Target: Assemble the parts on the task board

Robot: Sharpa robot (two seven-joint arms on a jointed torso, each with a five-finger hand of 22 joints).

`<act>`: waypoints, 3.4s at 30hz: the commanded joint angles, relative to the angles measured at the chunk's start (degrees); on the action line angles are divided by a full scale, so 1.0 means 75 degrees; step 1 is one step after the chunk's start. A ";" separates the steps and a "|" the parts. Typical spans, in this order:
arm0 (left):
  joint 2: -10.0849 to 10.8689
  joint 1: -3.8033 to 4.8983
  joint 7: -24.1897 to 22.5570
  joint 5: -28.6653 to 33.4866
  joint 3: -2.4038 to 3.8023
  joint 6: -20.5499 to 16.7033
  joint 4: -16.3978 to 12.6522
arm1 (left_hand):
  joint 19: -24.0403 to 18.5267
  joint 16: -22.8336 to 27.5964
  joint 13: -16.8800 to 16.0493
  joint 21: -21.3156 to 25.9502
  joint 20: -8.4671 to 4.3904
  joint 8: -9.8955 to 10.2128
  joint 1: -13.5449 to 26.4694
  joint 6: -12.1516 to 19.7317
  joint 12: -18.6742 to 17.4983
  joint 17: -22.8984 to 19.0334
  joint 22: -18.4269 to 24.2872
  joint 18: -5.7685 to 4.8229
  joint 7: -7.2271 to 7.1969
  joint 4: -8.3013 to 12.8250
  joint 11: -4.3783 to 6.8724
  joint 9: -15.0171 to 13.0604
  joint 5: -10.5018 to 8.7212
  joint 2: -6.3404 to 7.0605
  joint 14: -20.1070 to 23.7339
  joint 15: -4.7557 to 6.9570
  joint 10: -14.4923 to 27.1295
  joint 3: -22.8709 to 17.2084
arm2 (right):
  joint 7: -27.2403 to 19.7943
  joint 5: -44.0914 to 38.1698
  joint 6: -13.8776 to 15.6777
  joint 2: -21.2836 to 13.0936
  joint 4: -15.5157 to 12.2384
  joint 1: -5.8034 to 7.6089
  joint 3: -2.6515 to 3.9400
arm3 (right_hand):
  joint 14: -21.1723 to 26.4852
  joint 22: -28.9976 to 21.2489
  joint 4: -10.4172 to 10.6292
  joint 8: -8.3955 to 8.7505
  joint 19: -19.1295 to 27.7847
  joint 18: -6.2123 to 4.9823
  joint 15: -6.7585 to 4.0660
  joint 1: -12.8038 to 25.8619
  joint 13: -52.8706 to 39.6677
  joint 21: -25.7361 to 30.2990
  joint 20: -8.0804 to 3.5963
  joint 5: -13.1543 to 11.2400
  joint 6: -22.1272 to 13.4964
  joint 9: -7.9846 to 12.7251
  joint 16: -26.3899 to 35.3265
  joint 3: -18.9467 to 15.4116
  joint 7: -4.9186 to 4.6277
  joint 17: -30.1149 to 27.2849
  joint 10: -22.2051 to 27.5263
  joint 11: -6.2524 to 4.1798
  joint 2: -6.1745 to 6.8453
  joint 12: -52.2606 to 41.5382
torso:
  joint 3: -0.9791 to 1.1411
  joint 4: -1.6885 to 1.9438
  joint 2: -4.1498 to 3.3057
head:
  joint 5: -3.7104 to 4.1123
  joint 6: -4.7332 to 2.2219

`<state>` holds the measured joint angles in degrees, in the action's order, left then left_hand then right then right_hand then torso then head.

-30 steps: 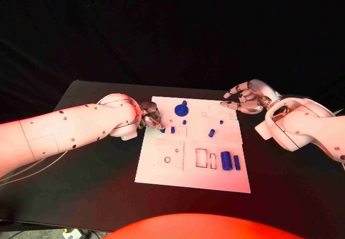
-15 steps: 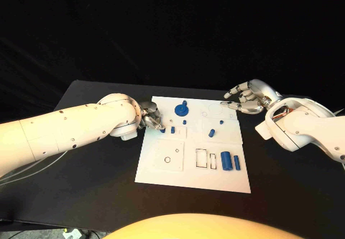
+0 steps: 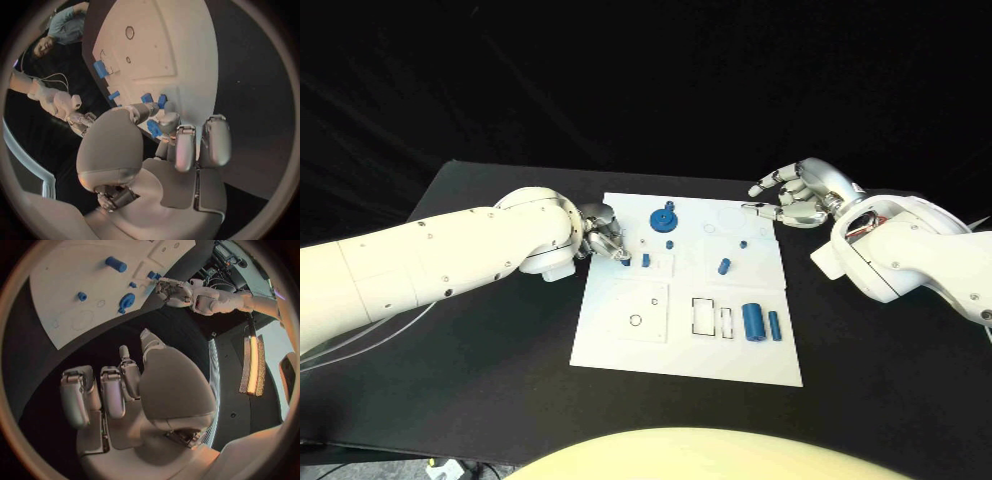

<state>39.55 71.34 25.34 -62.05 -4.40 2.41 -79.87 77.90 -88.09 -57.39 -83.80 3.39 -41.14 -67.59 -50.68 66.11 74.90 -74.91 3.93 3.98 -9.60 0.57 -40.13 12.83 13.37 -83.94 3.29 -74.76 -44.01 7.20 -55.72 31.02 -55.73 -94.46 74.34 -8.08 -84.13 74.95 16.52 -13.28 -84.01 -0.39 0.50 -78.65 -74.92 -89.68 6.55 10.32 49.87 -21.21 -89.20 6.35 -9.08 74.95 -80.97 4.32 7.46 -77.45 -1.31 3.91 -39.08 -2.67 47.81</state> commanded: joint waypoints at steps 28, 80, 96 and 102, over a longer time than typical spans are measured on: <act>-0.0136 -0.0009 0.0001 0.0387 -0.0036 -0.0012 0.0166 | 0.0045 -0.0009 -0.0055 0.0049 -0.0068 0.0402 0.0660 -0.0281 -0.0051 0.1618 -0.0181 -0.0074 -0.0167 0.0294 0.0085 0.0037 -0.0181 0.0032 -0.0686 0.0126 -0.0058 0.0173 | -0.0118 -0.0019 -0.0006 -0.0014 -0.0023 -0.0005 0.0001 | -0.0700 0.2007 -0.0011 -0.0018 -0.0799 0.0052 -0.0053 0.0095 -0.0574 -0.0042 -0.0063 0.0025 -0.0077 -0.0016 0.0033 0.0054 -0.0009 0.1663 0.0063 0.0000 -0.0016 0.0029 | -0.0007 0.0003 -0.0002 | 0.0036 0.0061; 0.0174 0.0011 -0.1071 0.1354 0.0317 -0.1284 -0.0116 | -0.1332 0.0969 0.1975 0.1117 0.0223 0.1080 -0.0052 0.0685 -0.1975 0.0258 0.1398 0.0287 0.0385 -0.0900 -0.0414 -0.0005 -0.0191 -0.0494 -0.0100 -0.0302 0.2006 0.3336 | -0.0136 -0.0024 0.0063 -0.0045 0.0020 -0.0006 0.0000 | -0.0699 0.2007 -0.0011 -0.0034 -0.0799 0.0052 -0.0052 0.0122 -0.0554 -0.0042 -0.0063 0.0024 -0.0102 -0.0019 0.0035 0.0057 -0.0010 0.1660 0.0081 0.0001 -0.0006 0.0051 | 0.0005 0.0013 0.0024 | 0.0125 -0.0026; -0.0737 0.0003 -0.2752 -0.1341 0.0058 -0.1779 0.0368 | -0.3189 0.2964 0.4096 0.2828 0.0673 0.1678 -0.1850 0.1785 -0.4128 -0.2458 0.3486 0.0728 0.0840 -0.0784 -0.0918 0.1219 -0.0294 0.0255 0.1566 -0.0761 0.3649 0.2415 | -0.0245 -0.0007 0.0136 0.0027 0.0092 -0.0028 0.0000 | -0.0692 0.2007 -0.0023 -0.0038 -0.0799 0.0052 -0.0053 0.0106 -0.0424 -0.0042 -0.0063 0.0028 -0.0110 -0.0019 0.0047 0.0066 -0.0010 0.1631 0.0198 0.0000 -0.0003 0.0206 | -0.0004 -0.0002 -0.0004 | 0.0165 -0.0154; -0.1026 -0.0003 -0.2939 -0.2048 -0.0027 -0.1899 0.0684 | -0.3205 0.3200 0.4449 0.2890 0.0683 0.1693 -0.2012 0.1778 -0.4412 -0.2908 0.3523 0.0732 0.0807 -0.0728 -0.0951 0.1447 -0.0301 0.0278 0.1746 -0.0777 0.3866 0.2513 | -0.0250 -0.0006 0.0136 0.0049 0.0093 -0.0040 0.0000 | -0.0692 0.2007 -0.0028 -0.0041 -0.0799 0.0052 -0.0053 0.0097 -0.0426 -0.0042 -0.0063 0.0029 -0.0113 -0.0020 0.0046 0.0073 -0.0010 0.1633 0.0197 0.0000 -0.0007 0.0205 | -0.0009 -0.0009 -0.0013 | 0.0175 -0.0166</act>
<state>32.23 71.32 6.59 -71.22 -4.59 -10.04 -75.11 54.14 -64.44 -24.32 -62.31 8.49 -28.70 -82.33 -37.35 33.28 53.65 -48.58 8.85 10.02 -15.02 -6.54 -29.45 10.76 15.48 -71.24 -2.49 -46.08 -25.49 6.26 -55.57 31.90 -55.44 -93.74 74.09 -8.09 -84.13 74.95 16.36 -13.28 -84.01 -0.39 0.51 -78.20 -74.92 -89.68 6.55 10.32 49.46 -21.28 -89.20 6.51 -9.07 74.91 -79.92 4.30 7.47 -76.10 -1.36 3.89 -39.11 -1.40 46.61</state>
